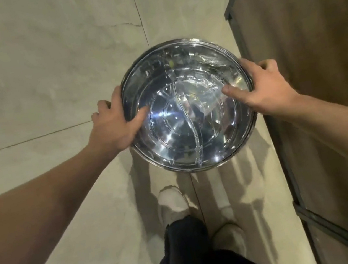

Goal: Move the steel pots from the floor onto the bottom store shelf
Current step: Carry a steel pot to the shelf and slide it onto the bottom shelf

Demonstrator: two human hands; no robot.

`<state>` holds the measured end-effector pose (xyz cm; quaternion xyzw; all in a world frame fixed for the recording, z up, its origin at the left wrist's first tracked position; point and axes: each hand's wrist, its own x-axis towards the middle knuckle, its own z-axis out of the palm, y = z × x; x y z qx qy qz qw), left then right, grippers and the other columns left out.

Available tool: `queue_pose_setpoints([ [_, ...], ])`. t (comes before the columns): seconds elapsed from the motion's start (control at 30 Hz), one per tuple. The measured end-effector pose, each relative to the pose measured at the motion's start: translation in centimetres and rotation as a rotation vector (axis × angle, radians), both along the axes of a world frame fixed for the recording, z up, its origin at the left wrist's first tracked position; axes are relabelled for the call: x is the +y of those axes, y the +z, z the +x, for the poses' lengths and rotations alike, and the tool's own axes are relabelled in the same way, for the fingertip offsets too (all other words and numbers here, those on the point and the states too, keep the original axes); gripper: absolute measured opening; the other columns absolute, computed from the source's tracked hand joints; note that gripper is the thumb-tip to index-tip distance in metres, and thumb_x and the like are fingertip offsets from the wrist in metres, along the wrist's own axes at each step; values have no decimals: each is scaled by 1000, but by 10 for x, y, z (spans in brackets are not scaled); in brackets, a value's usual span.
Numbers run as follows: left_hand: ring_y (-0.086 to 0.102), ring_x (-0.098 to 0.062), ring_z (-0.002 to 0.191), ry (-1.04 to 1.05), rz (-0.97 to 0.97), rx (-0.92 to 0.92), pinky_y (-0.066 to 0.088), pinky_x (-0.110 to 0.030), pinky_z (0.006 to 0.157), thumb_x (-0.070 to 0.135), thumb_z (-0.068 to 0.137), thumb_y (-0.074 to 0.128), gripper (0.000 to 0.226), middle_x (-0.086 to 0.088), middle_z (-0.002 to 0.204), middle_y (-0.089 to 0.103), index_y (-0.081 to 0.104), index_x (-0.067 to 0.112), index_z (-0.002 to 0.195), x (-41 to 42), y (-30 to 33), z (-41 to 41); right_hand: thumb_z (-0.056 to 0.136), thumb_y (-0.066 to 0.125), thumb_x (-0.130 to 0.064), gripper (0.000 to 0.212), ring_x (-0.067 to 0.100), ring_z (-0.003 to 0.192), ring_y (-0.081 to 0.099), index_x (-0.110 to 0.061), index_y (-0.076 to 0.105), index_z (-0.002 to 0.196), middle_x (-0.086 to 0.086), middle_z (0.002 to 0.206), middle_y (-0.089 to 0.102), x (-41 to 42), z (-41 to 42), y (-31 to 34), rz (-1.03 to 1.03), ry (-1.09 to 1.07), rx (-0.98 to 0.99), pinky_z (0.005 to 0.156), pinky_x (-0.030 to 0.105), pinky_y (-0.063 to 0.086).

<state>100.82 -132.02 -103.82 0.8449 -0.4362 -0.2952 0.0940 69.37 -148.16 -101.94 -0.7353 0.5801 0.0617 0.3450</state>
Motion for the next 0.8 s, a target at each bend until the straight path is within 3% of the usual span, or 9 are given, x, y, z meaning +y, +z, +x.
queue_pose_setpoints([
  [0.23, 47, -42, 123, 97, 23, 17, 42, -50, 104, 86, 72, 46, 91, -13, 126, 48, 21, 47, 151, 38, 189, -16, 65, 46, -93, 96, 49, 132, 36, -51, 21, 148, 13, 148, 24, 35, -11, 189, 47, -22, 62, 114, 50, 33],
  [0.37, 49, -38, 119, 89, -21, 13, 44, -49, 101, 90, 69, 41, 95, -9, 123, 49, 21, 48, 151, 50, 334, -23, 61, 39, -99, 101, 46, 133, 37, -53, 17, 148, 8, 148, 25, 47, -18, 334, -44, -25, 77, 112, 51, 34],
  [0.4, 50, -38, 118, 79, -28, 6, 45, -49, 101, 91, 69, 40, 95, -8, 122, 49, 21, 48, 151, 48, 381, -20, 60, 37, -101, 103, 46, 133, 37, -52, 17, 149, 9, 147, 25, 46, -18, 381, -43, -15, 76, 112, 51, 34],
  [0.43, 50, -37, 117, 73, -16, 15, 45, -49, 101, 93, 68, 38, 96, -8, 121, 50, 21, 48, 151, 57, 382, -23, 59, 35, -102, 105, 46, 132, 38, -51, 19, 149, 12, 145, 27, 55, -24, 380, -40, -30, 85, 112, 51, 35],
  [0.5, 52, -35, 115, 38, -88, -42, 46, -48, 100, 97, 65, 32, 100, -7, 121, 52, 22, 47, 152, 56, 476, -21, 58, 32, -103, 108, 45, 132, 40, -48, 22, 150, 17, 142, 32, 62, -26, 473, -141, -29, 57, 112, 49, 35],
  [0.53, 53, -34, 114, 32, -83, -48, 47, -48, 98, 99, 64, 28, 102, -7, 121, 52, 23, 46, 151, 61, 475, -20, 56, 29, -104, 112, 44, 133, 39, -46, 24, 151, 18, 140, 34, 69, -27, 470, -134, -51, 53, 112, 48, 35],
  [0.6, 52, -32, 114, 25, -142, -128, 50, -47, 93, 99, 66, 26, 99, -5, 123, 51, 23, 46, 149, 63, 558, -23, 53, 27, -105, 118, 43, 135, 37, -42, 25, 153, 20, 139, 35, 80, -32, 552, -185, -58, 38, 112, 49, 35],
  [0.67, 51, -30, 114, 13, -161, -162, 51, -46, 89, 99, 68, 27, 96, -3, 125, 50, 22, 47, 148, 66, 591, -26, 56, 31, -103, 116, 46, 136, 37, -41, 21, 154, 21, 144, 32, 92, -32, 585, -175, -60, 27, 112, 53, 35],
  [0.8, 51, -34, 116, -25, -160, -180, 50, -48, 93, 96, 71, 28, 94, -9, 126, 51, 22, 44, 149, 71, 671, -31, 62, 32, -99, 117, 49, 138, 33, -34, 14, 158, 30, 152, 22, 107, -36, 661, -196, -28, 66, 112, 56, 32],
])
